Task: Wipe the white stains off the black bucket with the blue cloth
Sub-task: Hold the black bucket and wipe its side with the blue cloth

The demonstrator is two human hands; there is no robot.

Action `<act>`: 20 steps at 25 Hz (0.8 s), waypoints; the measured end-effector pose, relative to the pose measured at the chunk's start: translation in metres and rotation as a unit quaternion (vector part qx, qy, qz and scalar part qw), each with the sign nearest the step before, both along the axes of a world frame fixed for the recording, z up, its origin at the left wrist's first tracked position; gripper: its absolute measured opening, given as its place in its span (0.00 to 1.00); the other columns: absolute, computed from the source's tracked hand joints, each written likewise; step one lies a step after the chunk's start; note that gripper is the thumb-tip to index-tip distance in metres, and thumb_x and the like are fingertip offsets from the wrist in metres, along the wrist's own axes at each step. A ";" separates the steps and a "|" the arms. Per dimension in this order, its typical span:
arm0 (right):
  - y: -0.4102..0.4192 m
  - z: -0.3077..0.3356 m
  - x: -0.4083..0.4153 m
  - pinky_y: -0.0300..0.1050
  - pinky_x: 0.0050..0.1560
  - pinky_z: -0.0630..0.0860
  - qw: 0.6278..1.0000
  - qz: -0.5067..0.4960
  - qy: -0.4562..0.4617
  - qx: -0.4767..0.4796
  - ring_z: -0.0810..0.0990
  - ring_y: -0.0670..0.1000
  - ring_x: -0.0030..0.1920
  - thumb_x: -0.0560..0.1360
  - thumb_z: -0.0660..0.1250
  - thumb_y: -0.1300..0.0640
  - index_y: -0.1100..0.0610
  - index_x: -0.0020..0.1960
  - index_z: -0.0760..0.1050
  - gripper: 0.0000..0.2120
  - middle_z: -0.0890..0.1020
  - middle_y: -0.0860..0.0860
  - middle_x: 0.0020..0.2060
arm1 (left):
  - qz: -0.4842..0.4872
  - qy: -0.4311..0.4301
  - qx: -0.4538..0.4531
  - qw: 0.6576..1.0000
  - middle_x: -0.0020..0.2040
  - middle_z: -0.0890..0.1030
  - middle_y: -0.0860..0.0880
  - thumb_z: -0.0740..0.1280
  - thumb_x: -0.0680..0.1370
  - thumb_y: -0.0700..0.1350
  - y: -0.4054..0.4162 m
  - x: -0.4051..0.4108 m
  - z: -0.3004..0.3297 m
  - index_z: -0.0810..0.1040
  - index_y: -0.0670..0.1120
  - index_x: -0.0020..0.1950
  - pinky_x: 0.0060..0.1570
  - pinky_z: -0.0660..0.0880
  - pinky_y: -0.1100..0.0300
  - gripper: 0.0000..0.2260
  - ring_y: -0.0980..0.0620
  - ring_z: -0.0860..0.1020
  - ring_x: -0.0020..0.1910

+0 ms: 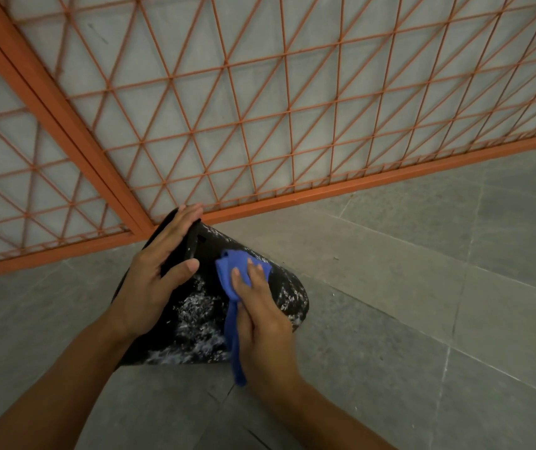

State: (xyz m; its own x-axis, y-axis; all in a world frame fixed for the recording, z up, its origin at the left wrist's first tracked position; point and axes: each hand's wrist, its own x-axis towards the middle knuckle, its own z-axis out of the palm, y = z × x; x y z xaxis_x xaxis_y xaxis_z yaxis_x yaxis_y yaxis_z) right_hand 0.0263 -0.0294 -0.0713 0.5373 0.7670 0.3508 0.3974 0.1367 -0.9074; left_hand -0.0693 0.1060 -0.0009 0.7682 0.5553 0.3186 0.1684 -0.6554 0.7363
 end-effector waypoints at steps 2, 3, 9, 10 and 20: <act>0.015 0.005 0.019 0.39 0.69 0.60 0.999 -0.018 0.038 -0.017 0.62 0.44 0.70 0.78 0.53 0.61 0.49 0.67 0.62 0.19 0.65 0.48 0.69 | 0.005 -0.001 -0.013 1.000 0.74 0.62 0.65 0.62 0.74 0.61 -0.001 0.004 0.002 0.62 0.68 0.71 0.74 0.54 0.65 0.25 0.58 0.57 0.77; 0.016 0.003 0.026 0.43 0.67 0.62 0.996 -0.046 0.065 -0.032 0.64 0.48 0.69 0.78 0.54 0.63 0.50 0.67 0.63 0.20 0.67 0.50 0.69 | 0.005 0.000 -0.017 1.000 0.74 0.61 0.66 0.61 0.74 0.58 -0.001 0.006 0.003 0.62 0.69 0.71 0.74 0.54 0.65 0.25 0.59 0.56 0.77; -0.009 0.011 -0.003 0.24 0.67 0.52 0.999 -0.002 0.048 0.008 0.51 0.38 0.71 0.77 0.56 0.67 0.53 0.69 0.60 0.23 0.57 0.48 0.71 | -0.003 0.010 -0.012 1.000 0.74 0.63 0.66 0.61 0.73 0.56 -0.003 0.014 0.003 0.62 0.64 0.72 0.73 0.54 0.66 0.27 0.59 0.58 0.76; 0.001 0.009 0.004 0.29 0.69 0.53 0.999 0.008 0.036 0.015 0.53 0.40 0.72 0.77 0.56 0.67 0.53 0.69 0.62 0.22 0.59 0.48 0.71 | 0.002 0.007 -0.015 1.000 0.73 0.62 0.66 0.61 0.73 0.56 -0.002 0.015 0.004 0.63 0.63 0.72 0.73 0.54 0.68 0.27 0.59 0.58 0.76; 0.014 0.005 0.007 0.36 0.72 0.54 0.999 -0.026 -0.002 0.021 0.56 0.43 0.72 0.77 0.56 0.65 0.51 0.70 0.61 0.23 0.62 0.45 0.70 | -0.016 0.008 -0.012 1.000 0.75 0.63 0.61 0.62 0.73 0.67 -0.005 0.008 0.002 0.62 0.61 0.73 0.74 0.54 0.61 0.30 0.56 0.57 0.77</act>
